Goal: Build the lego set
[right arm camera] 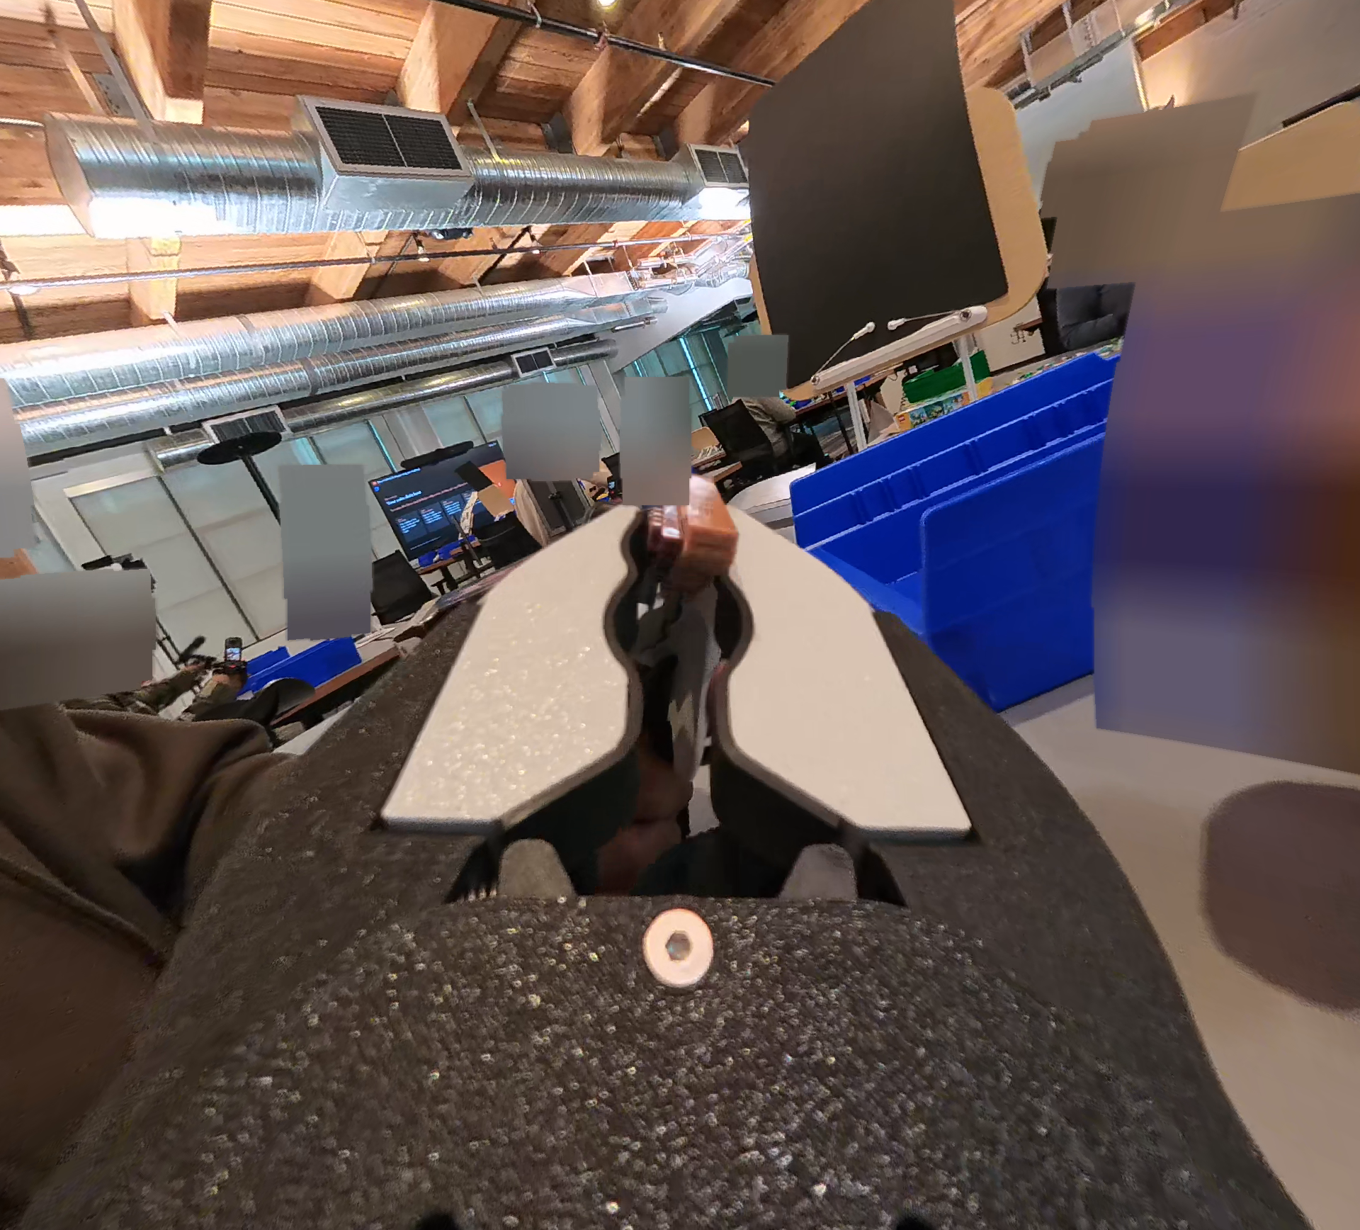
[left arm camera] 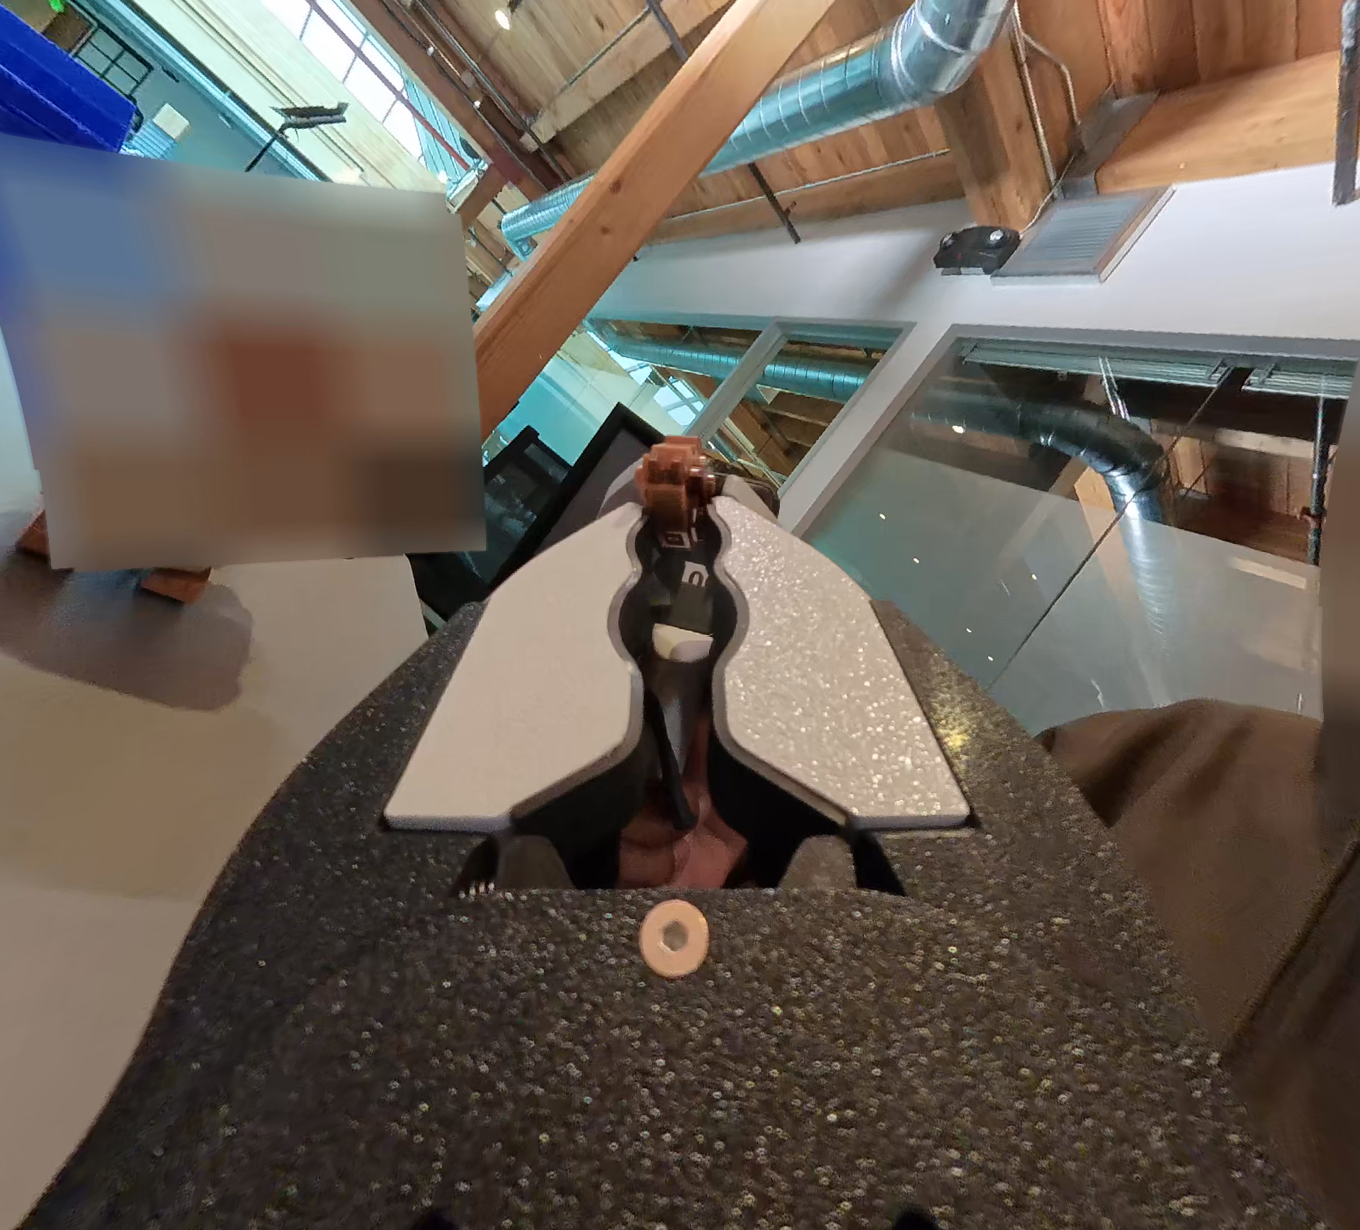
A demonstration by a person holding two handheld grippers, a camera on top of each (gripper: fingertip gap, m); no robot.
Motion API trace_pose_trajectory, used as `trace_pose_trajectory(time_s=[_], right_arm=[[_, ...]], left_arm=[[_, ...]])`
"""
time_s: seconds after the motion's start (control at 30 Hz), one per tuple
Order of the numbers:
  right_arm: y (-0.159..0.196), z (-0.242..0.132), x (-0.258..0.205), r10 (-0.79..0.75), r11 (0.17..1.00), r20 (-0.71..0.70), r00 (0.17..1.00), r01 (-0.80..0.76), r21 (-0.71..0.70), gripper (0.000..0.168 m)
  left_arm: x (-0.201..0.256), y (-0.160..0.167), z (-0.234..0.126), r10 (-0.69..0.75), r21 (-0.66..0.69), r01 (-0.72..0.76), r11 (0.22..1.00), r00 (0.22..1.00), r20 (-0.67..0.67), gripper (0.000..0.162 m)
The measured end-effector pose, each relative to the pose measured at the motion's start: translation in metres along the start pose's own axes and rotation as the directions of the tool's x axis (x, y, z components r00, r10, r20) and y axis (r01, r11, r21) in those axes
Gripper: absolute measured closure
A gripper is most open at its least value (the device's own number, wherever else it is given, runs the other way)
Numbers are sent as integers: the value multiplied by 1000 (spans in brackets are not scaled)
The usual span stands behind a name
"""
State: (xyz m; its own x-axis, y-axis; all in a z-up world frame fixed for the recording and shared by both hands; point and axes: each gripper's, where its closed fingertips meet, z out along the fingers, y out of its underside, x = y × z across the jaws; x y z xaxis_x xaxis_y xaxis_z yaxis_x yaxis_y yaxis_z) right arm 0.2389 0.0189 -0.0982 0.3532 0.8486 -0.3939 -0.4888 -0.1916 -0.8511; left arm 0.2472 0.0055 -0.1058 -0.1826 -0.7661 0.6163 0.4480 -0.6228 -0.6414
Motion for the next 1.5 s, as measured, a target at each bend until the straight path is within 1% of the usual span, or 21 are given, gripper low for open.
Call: trace_pose_trajectory(time_s=[0.07,0.17,0.27,0.3,0.37,0.4,0.47,0.53,0.57,0.6,0.67,0.7,0.77,0.87,0.9,0.97,1.0,1.1,1.2,1.33,1.5], right_arm=[[-1,-3,2,-10,1000,-10,1000,10,-2,153],[-7,-12,11,-35,999,-52,998,36,16,153],[-22,-29,21,-33,998,-84,996,37,48,153],[-26,-35,26,-46,997,-102,994,51,50,154],[-35,-47,33,-63,996,-131,989,71,58,153],[-39,-52,35,-62,995,-142,988,72,65,153],[-47,-61,39,-62,994,-161,985,76,83,153],[-53,-68,39,-69,992,-177,982,86,94,153],[-54,-71,39,-76,991,-182,980,94,95,153],[-55,-74,38,-84,990,-186,979,102,93,153],[-56,-78,38,-96,990,-190,977,113,84,153],[-56,-80,38,-97,990,-191,977,114,82,153],[-56,-82,39,-91,991,-191,977,108,81,154],[-55,-83,39,-87,992,-184,979,102,75,154],[-54,-82,38,-88,992,-182,979,103,72,154],[-54,-80,36,-93,992,-176,980,106,66,153],[-54,-80,35,-96,992,-175,980,108,63,153],[-53,-77,32,-119,991,-178,977,129,46,153],[-52,-76,30,-149,988,-189,971,155,20,154],[-47,-69,23,-169,985,-181,969,171,-3,153],[-29,-40,4,-174,984,-114,978,169,-49,154]], left_arm=[[-2,2,2,9,-27,-9,1000,1000,8,149],[-11,6,5,61,-102,-53,993,995,75,144],[-31,3,5,167,-174,-133,976,967,192,124],[-42,2,6,233,-221,-179,959,940,249,113],[-68,1,11,411,-351,-293,889,849,331,97],[-79,1,15,480,-414,-327,850,806,348,91],[-94,3,29,592,-513,-384,767,732,338,82],[-110,0,39,710,-597,-441,670,614,344,74],[-117,-4,42,762,-627,-467,623,544,351,69],[-122,-6,46,794,-645,-487,589,496,351,67],[-129,-10,54,821,-646,-518,561,449,353,59],[-129,-11,59,828,-637,-538,553,441,346,57],[-134,-16,65,837,-628,-557,543,423,347,56],[-143,-17,73,822,-618,-550,562,455,342,57],[-145,-16,75,817,-618,-546,565,473,329,65],[-144,-16,79,795,-587,-552,592,519,314,85],[-143,-14,79,784,-585,-544,602,544,300,86],[-139,-10,71,793,-615,-529,584,533,294,86],[-129,-4,50,805,-648,-506,570,503,315,86],[-97,-5,13,807,-639,-509,576,478,346,86],[-56,-14,-42,826,-665,-499,556,422,374,86]])
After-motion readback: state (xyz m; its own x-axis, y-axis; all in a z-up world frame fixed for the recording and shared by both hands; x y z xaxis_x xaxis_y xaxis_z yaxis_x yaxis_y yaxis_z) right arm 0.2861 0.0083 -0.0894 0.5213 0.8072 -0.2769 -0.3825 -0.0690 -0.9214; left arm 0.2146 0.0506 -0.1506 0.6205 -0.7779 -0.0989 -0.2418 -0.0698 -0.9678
